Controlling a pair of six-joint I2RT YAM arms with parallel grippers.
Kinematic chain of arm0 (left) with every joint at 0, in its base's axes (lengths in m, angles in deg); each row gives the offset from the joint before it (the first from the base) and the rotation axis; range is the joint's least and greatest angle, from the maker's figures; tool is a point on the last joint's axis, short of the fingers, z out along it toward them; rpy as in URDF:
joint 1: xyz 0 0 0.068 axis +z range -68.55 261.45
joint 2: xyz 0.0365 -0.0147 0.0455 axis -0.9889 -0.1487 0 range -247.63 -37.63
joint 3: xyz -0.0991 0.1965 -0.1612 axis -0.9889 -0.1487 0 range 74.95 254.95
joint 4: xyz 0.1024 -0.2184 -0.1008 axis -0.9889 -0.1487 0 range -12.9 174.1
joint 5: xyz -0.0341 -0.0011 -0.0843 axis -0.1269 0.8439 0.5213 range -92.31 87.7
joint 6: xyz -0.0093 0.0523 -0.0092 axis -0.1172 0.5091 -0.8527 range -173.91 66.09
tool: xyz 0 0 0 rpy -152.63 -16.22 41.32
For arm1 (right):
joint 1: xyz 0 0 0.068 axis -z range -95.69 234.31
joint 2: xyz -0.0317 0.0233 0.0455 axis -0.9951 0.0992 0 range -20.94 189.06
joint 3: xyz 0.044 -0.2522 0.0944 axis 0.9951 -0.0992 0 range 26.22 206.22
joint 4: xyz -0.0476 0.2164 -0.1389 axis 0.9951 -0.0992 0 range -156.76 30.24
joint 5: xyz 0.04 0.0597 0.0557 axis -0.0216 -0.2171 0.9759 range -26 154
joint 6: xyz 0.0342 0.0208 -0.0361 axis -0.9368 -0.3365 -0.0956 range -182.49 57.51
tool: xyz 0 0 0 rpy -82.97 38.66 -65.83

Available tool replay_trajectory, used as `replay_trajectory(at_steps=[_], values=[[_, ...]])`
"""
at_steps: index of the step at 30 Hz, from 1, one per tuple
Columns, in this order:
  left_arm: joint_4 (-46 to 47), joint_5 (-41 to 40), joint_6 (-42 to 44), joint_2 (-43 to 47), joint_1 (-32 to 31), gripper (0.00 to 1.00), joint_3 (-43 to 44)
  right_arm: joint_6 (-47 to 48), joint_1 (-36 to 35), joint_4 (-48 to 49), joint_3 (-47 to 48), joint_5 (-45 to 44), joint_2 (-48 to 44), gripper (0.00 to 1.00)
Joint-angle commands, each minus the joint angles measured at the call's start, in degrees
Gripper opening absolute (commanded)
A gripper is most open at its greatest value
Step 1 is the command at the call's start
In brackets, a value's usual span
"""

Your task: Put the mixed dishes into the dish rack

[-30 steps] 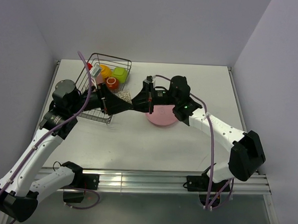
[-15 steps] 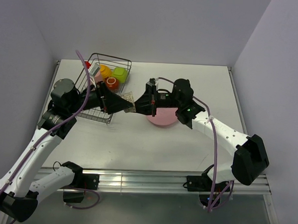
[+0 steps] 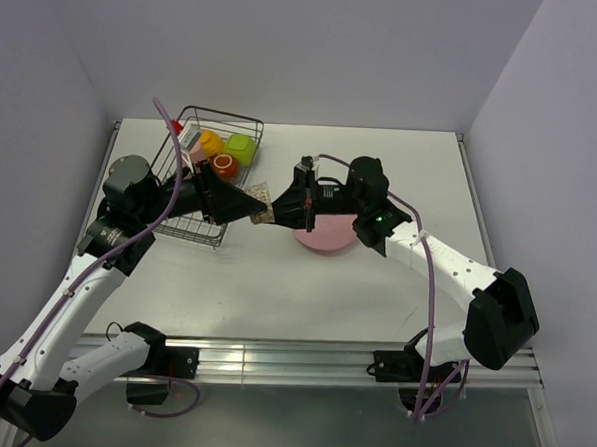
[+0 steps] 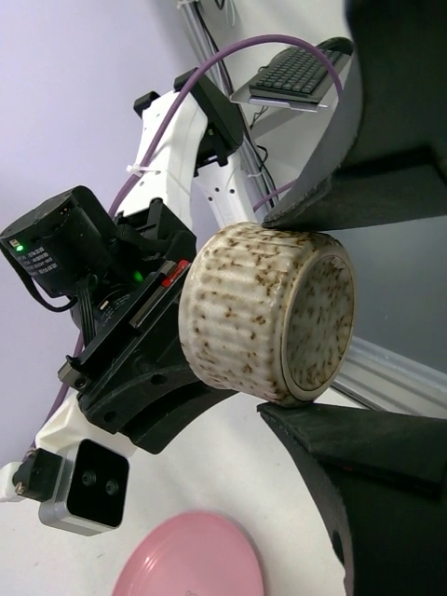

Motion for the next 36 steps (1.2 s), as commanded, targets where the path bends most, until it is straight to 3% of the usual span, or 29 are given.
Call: replay_trajectory(at_steps=[1, 5, 6, 7, 11, 14, 18, 22, 23, 27, 30, 36], values=[[3.18, 0.66, -0.55, -0.12, 0.02, 0.54, 1.94, 0.76, 0.59, 2.49, 0.72, 0.02, -1.77, 0.0], [5.9, 1.19, -2.04, -0.21, -0.07, 0.26, 1.15, 2.78, 0.59, 0.21, 1.5, 0.11, -1.77, 0.0], [6.08, 0.93, -2.39, -0.29, 0.02, 0.06, 1.06, 3.3, 0.59, -0.93, 1.94, 0.2, -1.77, 0.03], [5.82, 0.58, -2.31, -0.21, 0.02, 0.0, 1.06, 3.92, 0.67, -1.29, 2.03, 0.2, -1.77, 0.09], [4.95, -0.56, -1.52, -0.03, 0.02, 0.0, 1.32, 7.17, 0.94, -5.94, 3.87, 0.38, -1.59, 0.72], [1.79, -3.37, 0.32, 0.32, 0.1, 0.0, 2.11, 11.03, 1.55, -12.09, 5.63, -0.06, -1.77, 0.84], [-4.36, -8.55, 3.92, 0.15, 1.51, 0.0, 5.08, 16.65, 4.27, -24.97, 6.25, -2.43, -3.26, 0.86], [-18.32, -15.49, 6.48, -3.18, 7.72, 0.0, 10.27, 25.52, 10.5, -39.24, 4.76, -6.3, -6.68, 0.85], [-25.4, -18.99, 6.31, -4.07, 9.4, 0.0, 11.5, 27.02, 13.3, -41.7, 4.5, -7.0, -7.21, 0.85], [-37.75, -25.95, 3.59, -9.07, 15.74, 0.0, 15.37, 35.37, 17.71, -54.78, 6.68, -11.3, -8.8, 0.84], [-41.55, -33.51, -0.27, -11.45, 16.63, 0.0, 16.79, 40.39, 18.16, -60.51, 9.76, -13.94, -8.27, 0.84], [-42.77, -41.6, -9.16, -15.76, 17.68, 0.0, 18.27, 43.21, 18.16, -62.64, 10.56, -14.83, -8.44, 0.83]])
